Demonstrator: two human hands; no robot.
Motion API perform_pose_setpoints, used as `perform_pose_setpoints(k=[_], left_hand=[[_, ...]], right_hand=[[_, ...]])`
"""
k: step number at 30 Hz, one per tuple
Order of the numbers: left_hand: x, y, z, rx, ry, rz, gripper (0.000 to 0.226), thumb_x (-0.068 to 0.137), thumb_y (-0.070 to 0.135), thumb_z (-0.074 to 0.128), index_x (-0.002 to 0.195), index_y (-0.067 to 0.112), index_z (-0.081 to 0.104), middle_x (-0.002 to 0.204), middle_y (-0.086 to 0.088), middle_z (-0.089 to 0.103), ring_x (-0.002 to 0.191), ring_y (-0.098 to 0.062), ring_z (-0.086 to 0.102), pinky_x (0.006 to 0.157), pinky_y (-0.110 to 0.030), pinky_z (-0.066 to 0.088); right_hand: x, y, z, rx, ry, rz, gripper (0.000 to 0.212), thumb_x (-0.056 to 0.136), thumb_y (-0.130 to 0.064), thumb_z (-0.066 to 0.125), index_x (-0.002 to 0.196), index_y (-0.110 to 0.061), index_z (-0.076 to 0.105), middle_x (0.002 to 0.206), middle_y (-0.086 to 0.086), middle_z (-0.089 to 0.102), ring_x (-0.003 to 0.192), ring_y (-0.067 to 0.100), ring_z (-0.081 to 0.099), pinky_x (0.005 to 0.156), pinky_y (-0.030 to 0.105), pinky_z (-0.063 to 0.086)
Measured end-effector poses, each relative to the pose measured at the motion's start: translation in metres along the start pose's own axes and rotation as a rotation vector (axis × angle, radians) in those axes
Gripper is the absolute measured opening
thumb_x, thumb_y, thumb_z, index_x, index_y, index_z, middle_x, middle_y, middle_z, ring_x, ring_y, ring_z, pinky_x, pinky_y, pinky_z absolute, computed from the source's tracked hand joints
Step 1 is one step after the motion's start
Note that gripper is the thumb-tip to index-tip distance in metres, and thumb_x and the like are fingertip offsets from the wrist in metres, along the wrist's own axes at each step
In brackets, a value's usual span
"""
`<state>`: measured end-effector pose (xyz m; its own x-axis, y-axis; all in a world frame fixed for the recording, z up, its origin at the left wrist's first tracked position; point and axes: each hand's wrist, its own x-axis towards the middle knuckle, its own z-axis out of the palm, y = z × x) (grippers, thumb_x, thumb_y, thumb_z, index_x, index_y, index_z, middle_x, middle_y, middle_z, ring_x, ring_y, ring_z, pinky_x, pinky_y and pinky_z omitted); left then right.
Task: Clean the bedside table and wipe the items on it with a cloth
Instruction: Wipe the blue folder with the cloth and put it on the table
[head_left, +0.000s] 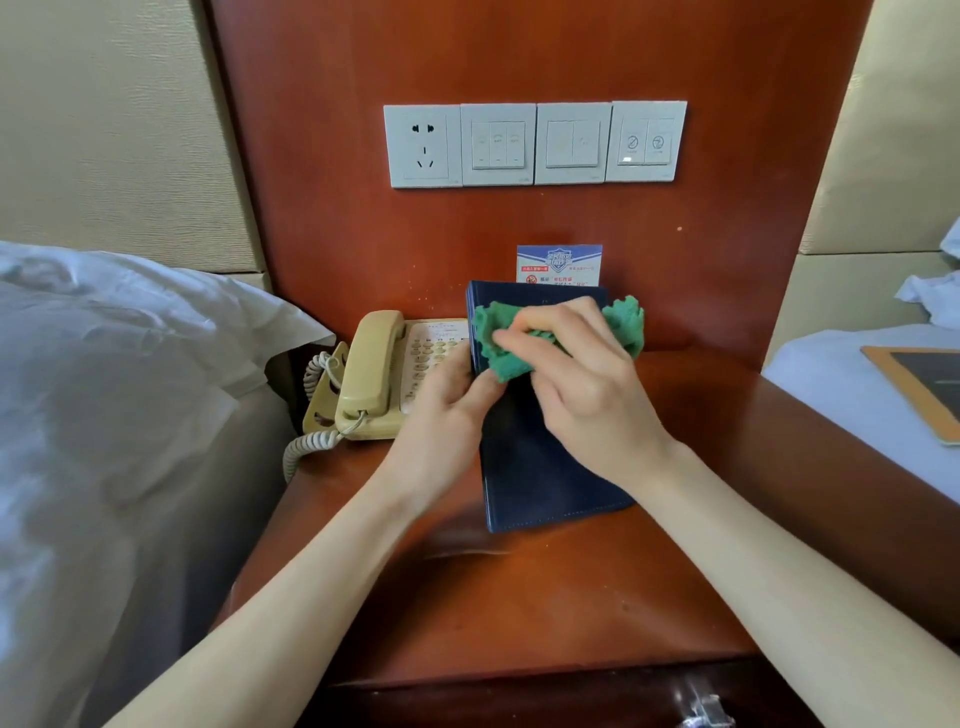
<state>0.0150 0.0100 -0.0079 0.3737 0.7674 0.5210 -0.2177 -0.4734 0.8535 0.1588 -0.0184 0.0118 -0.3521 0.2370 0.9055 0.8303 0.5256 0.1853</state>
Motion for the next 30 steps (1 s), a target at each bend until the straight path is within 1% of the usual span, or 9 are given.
perform_pose_setpoints(k=[2,4,8,10,12,18,22,27,30], left_hand=[[-0.002,0.001,-0.001,-0.032,-0.003,-0.003,0.029,0.101,0.006,0.042,0.126,0.010,0.054,0.126,-0.008,0.064,0.122,-0.021,0.057,0.107,-0.043,0.042],[-0.004,0.003,-0.002,-0.034,-0.002,-0.010,0.030,0.101,0.009,0.043,0.128,0.011,0.055,0.127,-0.008,0.064,0.122,-0.022,0.057,0.108,-0.046,0.041],[-0.004,0.004,-0.004,-0.026,0.029,-0.046,0.030,0.102,0.013,0.045,0.128,0.017,0.057,0.126,-0.001,0.066,0.121,-0.017,0.058,0.109,-0.047,0.040],[-0.003,0.002,-0.004,-0.022,0.038,-0.053,0.030,0.101,0.015,0.046,0.129,0.020,0.057,0.126,0.002,0.066,0.121,-0.016,0.058,0.109,-0.047,0.040],[-0.002,0.000,-0.004,-0.017,0.035,-0.046,0.031,0.101,0.016,0.046,0.130,0.020,0.056,0.127,0.002,0.065,0.121,-0.016,0.058,0.109,-0.046,0.040],[-0.001,-0.002,-0.003,-0.005,0.019,0.011,0.032,0.098,0.013,0.046,0.129,0.014,0.054,0.126,-0.006,0.065,0.123,-0.021,0.057,0.108,-0.051,0.040],[0.000,-0.001,-0.003,0.004,-0.003,0.044,0.031,0.097,0.015,0.046,0.127,0.012,0.055,0.125,-0.009,0.064,0.122,-0.025,0.057,0.107,-0.052,0.040],[-0.001,0.001,-0.006,-0.015,-0.021,0.054,0.032,0.096,0.021,0.047,0.126,0.016,0.056,0.123,-0.002,0.066,0.119,-0.018,0.060,0.102,-0.041,0.047],[-0.001,0.002,-0.009,0.002,-0.014,0.082,0.031,0.096,0.021,0.047,0.125,0.022,0.058,0.123,0.005,0.066,0.120,-0.012,0.058,0.102,-0.034,0.045]], right_hand=[[-0.004,0.007,-0.006,-0.047,0.010,0.040,0.029,0.091,0.006,0.043,0.105,0.006,0.068,0.100,0.018,0.064,0.091,0.031,0.055,0.086,0.033,0.048],[-0.011,0.018,-0.012,-0.083,0.001,0.096,0.027,0.086,0.008,0.047,0.103,0.005,0.068,0.099,0.017,0.064,0.092,0.030,0.054,0.085,0.031,0.047],[-0.022,0.041,-0.021,-0.141,-0.059,0.283,0.025,0.079,0.015,0.062,0.101,0.005,0.069,0.099,0.017,0.064,0.091,0.033,0.057,0.070,0.039,0.056],[-0.023,0.041,-0.021,-0.127,-0.071,0.350,0.026,0.080,0.013,0.063,0.104,0.005,0.068,0.101,0.017,0.064,0.094,0.033,0.057,0.069,0.041,0.058],[-0.021,0.032,-0.017,-0.087,-0.052,0.320,0.027,0.082,0.013,0.059,0.107,0.006,0.067,0.102,0.018,0.063,0.095,0.032,0.057,0.073,0.041,0.057],[-0.006,-0.008,0.003,-0.002,-0.097,0.013,0.029,0.088,0.006,0.046,0.111,0.007,0.065,0.103,0.018,0.064,0.093,0.033,0.057,0.085,0.035,0.050],[-0.008,-0.002,-0.003,-0.043,-0.055,0.003,0.029,0.090,0.005,0.046,0.109,0.006,0.067,0.102,0.018,0.065,0.092,0.032,0.057,0.086,0.035,0.050],[-0.020,0.023,-0.014,-0.073,-0.008,0.149,0.028,0.079,0.015,0.056,0.101,0.003,0.069,0.097,0.016,0.064,0.091,0.030,0.056,0.084,0.030,0.048],[-0.025,0.047,-0.020,-0.094,0.009,0.401,0.025,0.079,0.015,0.057,0.097,0.003,0.069,0.097,0.015,0.064,0.089,0.031,0.058,0.078,0.031,0.048]])
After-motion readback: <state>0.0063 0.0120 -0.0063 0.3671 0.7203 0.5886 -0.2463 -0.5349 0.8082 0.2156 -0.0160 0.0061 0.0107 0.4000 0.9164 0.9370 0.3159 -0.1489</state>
